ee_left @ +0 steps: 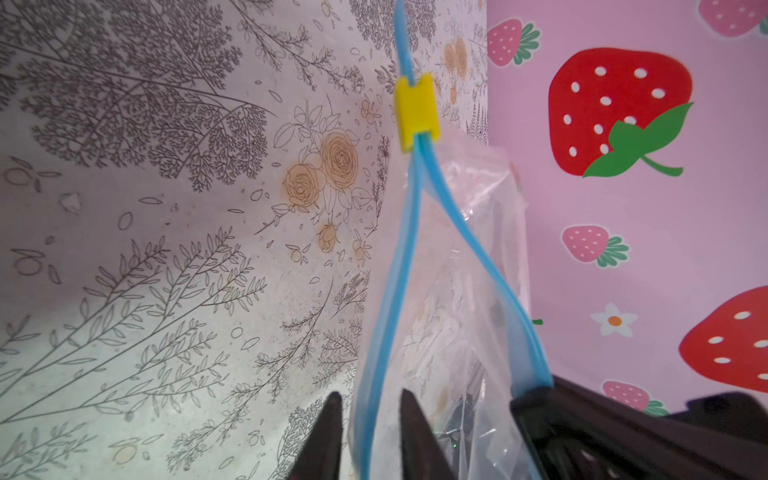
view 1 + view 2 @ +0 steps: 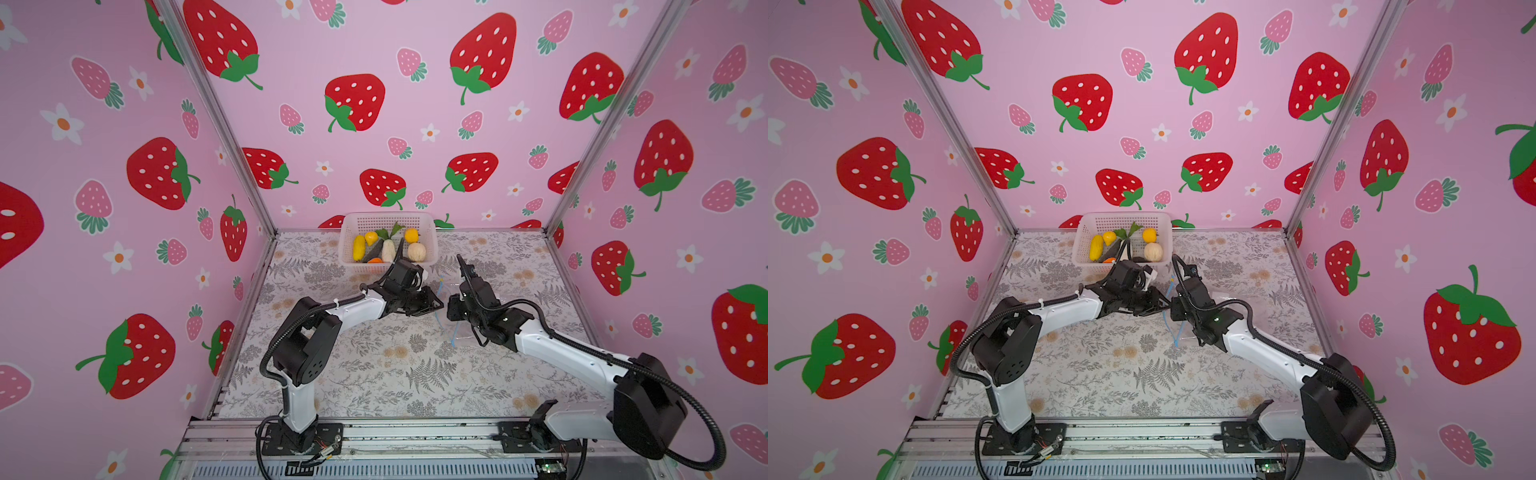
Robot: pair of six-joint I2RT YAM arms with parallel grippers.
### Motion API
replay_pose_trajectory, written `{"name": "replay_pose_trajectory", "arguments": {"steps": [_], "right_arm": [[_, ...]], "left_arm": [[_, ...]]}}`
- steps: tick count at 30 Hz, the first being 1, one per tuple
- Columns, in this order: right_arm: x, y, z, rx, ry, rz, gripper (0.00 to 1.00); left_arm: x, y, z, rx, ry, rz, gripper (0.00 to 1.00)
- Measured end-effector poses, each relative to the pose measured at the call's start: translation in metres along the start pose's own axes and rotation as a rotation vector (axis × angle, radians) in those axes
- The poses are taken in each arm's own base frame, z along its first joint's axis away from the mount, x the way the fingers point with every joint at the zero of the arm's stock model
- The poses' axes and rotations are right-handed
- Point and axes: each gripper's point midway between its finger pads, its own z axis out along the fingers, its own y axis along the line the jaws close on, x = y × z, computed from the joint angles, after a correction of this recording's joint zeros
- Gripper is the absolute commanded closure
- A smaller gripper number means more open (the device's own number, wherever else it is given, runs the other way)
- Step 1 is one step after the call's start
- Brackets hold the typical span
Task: Place the food in the zip-top bag and seal the zipper
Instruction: 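Pinch the upper zipper strip with the left gripper while the right holds the lower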
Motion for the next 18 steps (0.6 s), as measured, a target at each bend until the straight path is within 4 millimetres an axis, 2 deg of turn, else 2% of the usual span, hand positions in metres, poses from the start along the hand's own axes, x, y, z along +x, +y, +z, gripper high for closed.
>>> {"name": "replay_pose_trajectory", "arguments": {"steps": [3,4,7,9,15,18], "right_arm": [[0.005,-0.003,-0.001,0.012,0.024,-0.01,0.83],[0.007,-0.004,-0.001,0.017,0.032,-0.013,0.8],[0.011,-0.007,-0.002,0.035,0.055,-0.018,0.68],[0.014,-0.01,-0.003,0.049,0.071,-0.022,0.64],[0.016,-0.013,-0.006,0.064,0.096,-0.025,0.63],[0.018,-0.013,-0.007,0.067,0.113,-0.013,0.81]], "left_arm": [[0.0,0.0,0.0,-0.001,0.001,0.001,0.93],[0.0,0.0,0.0,-0.001,0.001,0.002,0.99],[0.001,0.001,0.0,-0.004,0.002,0.001,1.0],[0.001,0.0,-0.001,-0.004,0.002,0.001,1.0],[0.0,-0.006,-0.004,0.004,-0.005,0.01,1.0],[0.001,-0.006,-0.004,0.004,-0.005,0.012,1.0]]}}
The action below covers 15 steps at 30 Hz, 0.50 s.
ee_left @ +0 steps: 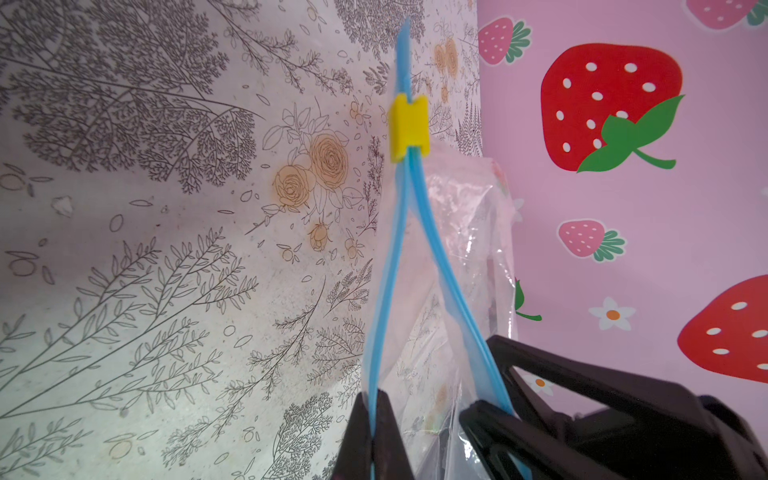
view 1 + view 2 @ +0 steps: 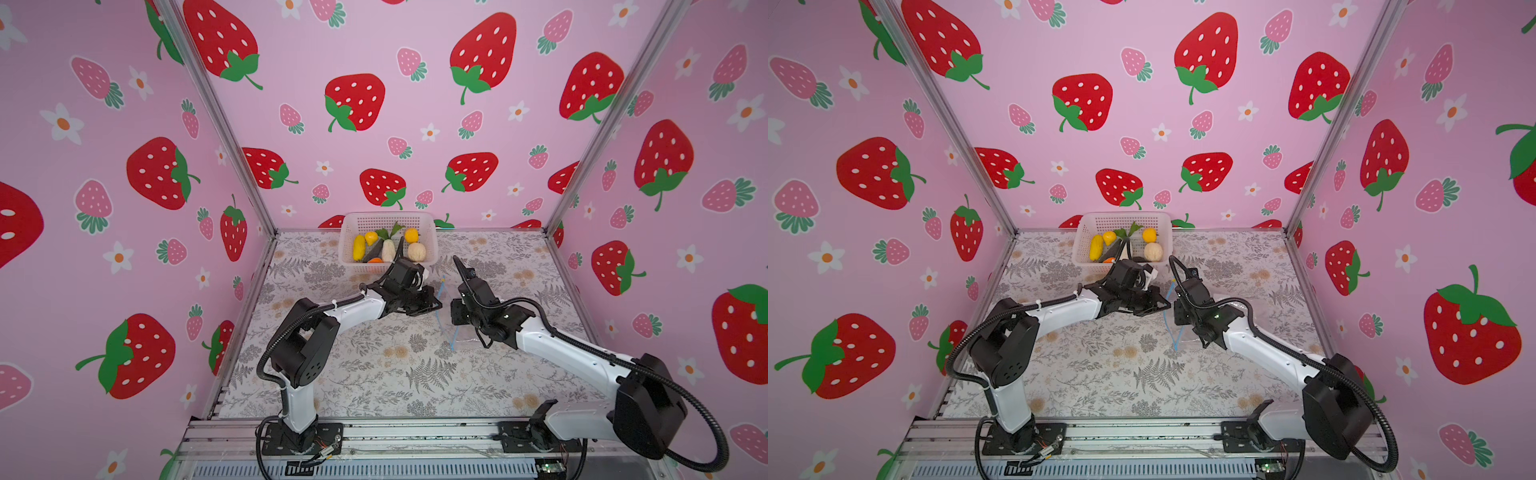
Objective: Place the food in the zip-top bag and seal the zipper
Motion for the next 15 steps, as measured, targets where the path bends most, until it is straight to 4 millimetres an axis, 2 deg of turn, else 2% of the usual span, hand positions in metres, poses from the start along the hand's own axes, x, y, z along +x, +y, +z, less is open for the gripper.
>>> {"name": "replay_pose_trajectory", "arguments": {"steps": [2,6,10,15], "right_arm": [[0.0006,0.0004,-0.0013,-0.001,0.01,0.0,0.83],[-0.0001,0.0019,-0.0036,-0.007,0.017,-0.001,0.82],[0.0002,0.0009,-0.0066,-0.003,0.025,0.0,0.73],[-0.0004,0.0009,-0.0088,0.0,0.033,-0.004,0.68]], "left_arm": [[-0.0001,0.0002,0.0002,-0.002,-0.002,0.0,1.0],[-0.0007,0.0008,0.0002,-0.006,-0.006,0.0,1.0],[-0.0019,0.0027,0.0002,-0.017,-0.014,-0.001,1.0],[-0.0013,0.0042,0.0002,-0.023,-0.012,-0.004,1.0]]}}
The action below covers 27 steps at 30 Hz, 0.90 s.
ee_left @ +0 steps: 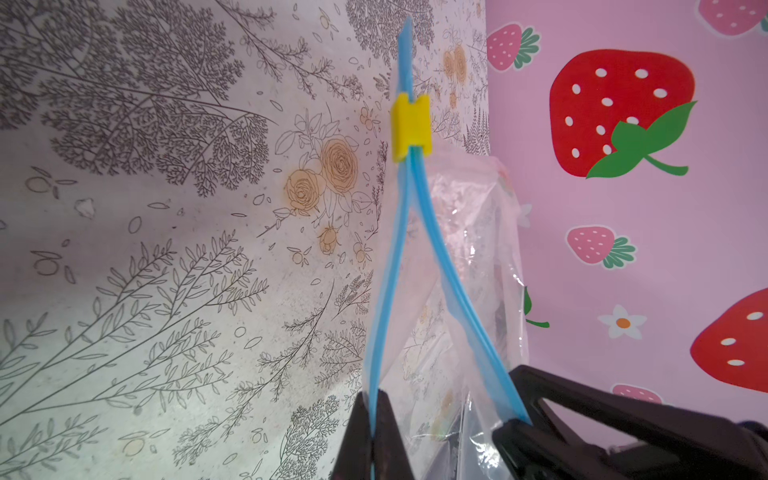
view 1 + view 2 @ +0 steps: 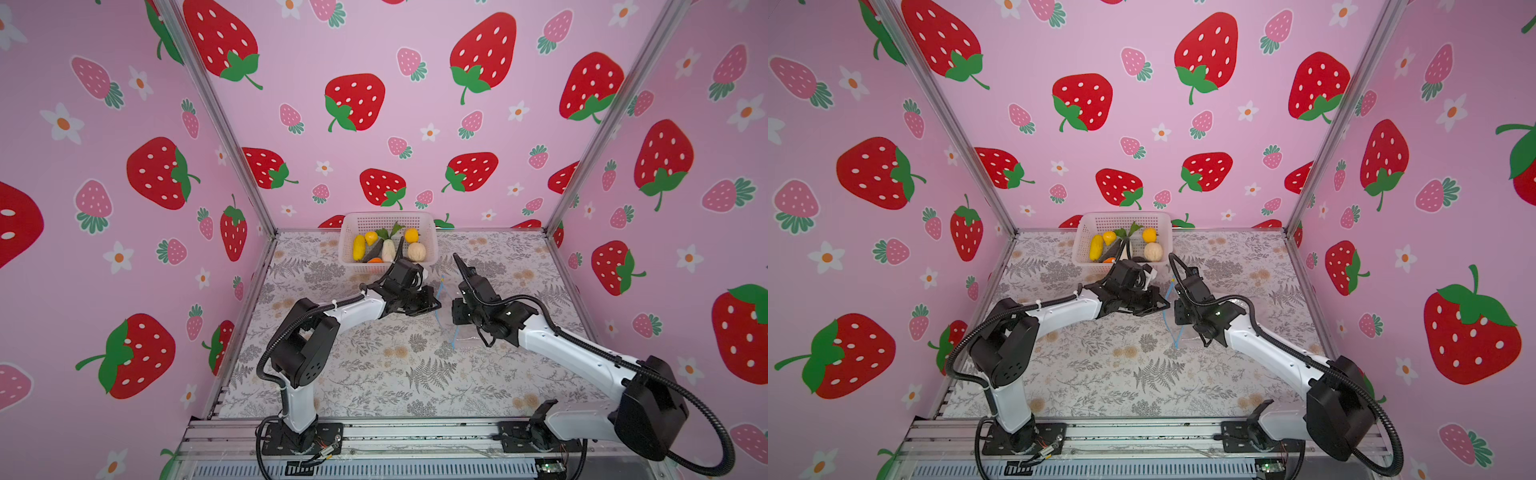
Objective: Place the food in the zip-top bag and seal the zipper
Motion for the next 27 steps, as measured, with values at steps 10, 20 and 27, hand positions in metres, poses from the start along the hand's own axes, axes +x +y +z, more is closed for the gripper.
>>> {"name": "replay_pose_trajectory", "arguments": {"steps": [10,20,27], "right_arm": [[-0.002,0.002,-0.009,-0.019,-0.012,0.001,0.94],[-0.006,0.001,-0.012,-0.008,-0.019,0.001,1.0],[-0.013,0.001,-0.018,-0.007,-0.043,0.007,1.0]], "left_arm": [[0.0,0.0,0.0,-0.001,0.0,-0.001,1.0],[0.002,0.009,0.002,-0.055,-0.014,-0.003,1.0],[0.01,0.017,0.007,-0.19,-0.024,0.048,0.95]]}}
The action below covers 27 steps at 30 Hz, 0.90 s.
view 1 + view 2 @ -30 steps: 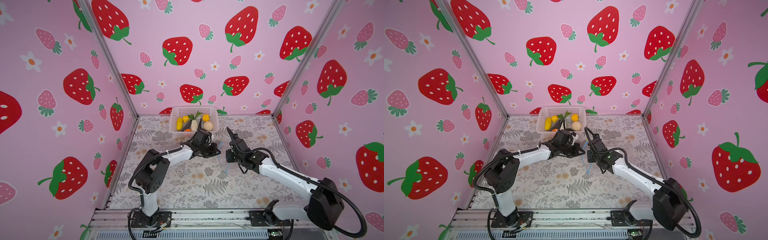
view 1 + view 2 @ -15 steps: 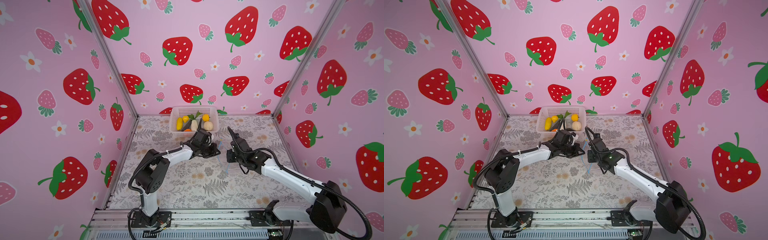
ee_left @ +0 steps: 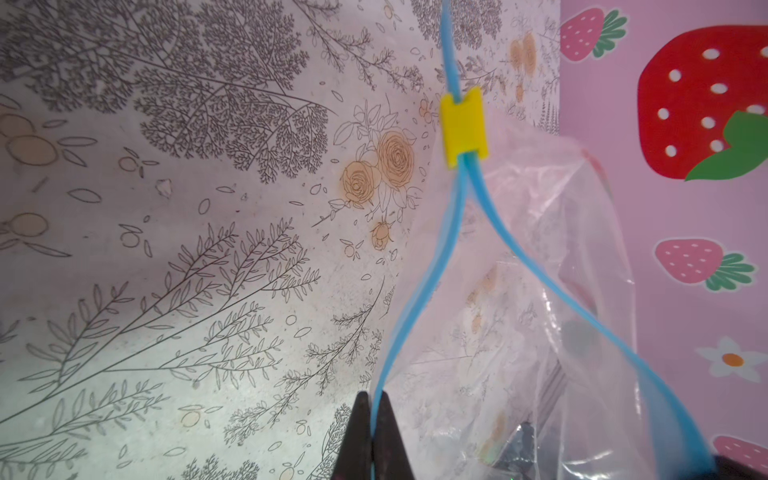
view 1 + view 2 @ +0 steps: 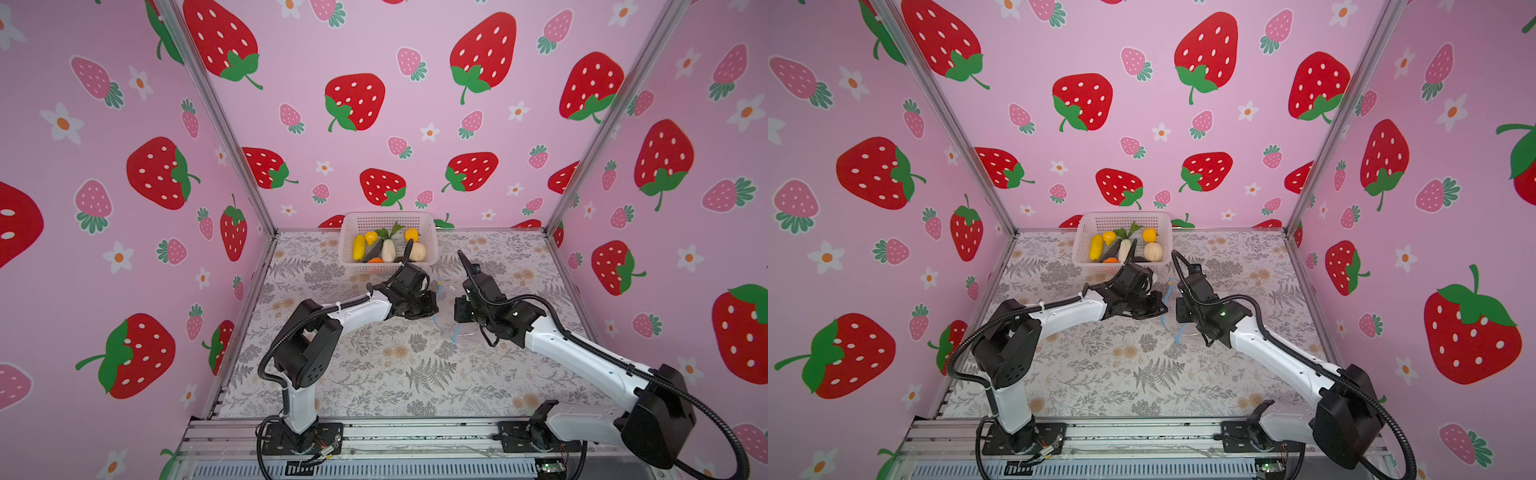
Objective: Place the food in the zip-top bag and seal the zipper
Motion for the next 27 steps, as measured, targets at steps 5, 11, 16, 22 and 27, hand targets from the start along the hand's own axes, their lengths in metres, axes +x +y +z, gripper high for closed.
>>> {"name": "replay_pose_trajectory", "arguments": {"steps": [5,11,16,22,27], "right_arm": [[0.001,0.0,0.0,0.001,0.002,-0.001,1.0],[0.001,-0.001,0.001,0.002,0.003,0.001,1.0],[0.006,-0.003,0.003,0.008,0.011,0.005,1.0],[0.008,-0.004,0.005,0.009,0.012,0.01,1.0],[0.006,-0.003,0.005,0.006,0.004,0.012,1.0]], "left_arm": [[-0.001,0.0,0.0,-0.037,-0.023,0.029,0.77],[-0.006,0.006,0.0,-0.072,-0.051,0.035,0.63],[-0.012,0.005,-0.012,-0.096,-0.085,0.044,0.46],[-0.033,-0.017,-0.054,-0.085,-0.21,0.092,0.37],[-0.052,-0.012,-0.061,-0.16,-0.233,0.105,0.27]]}}
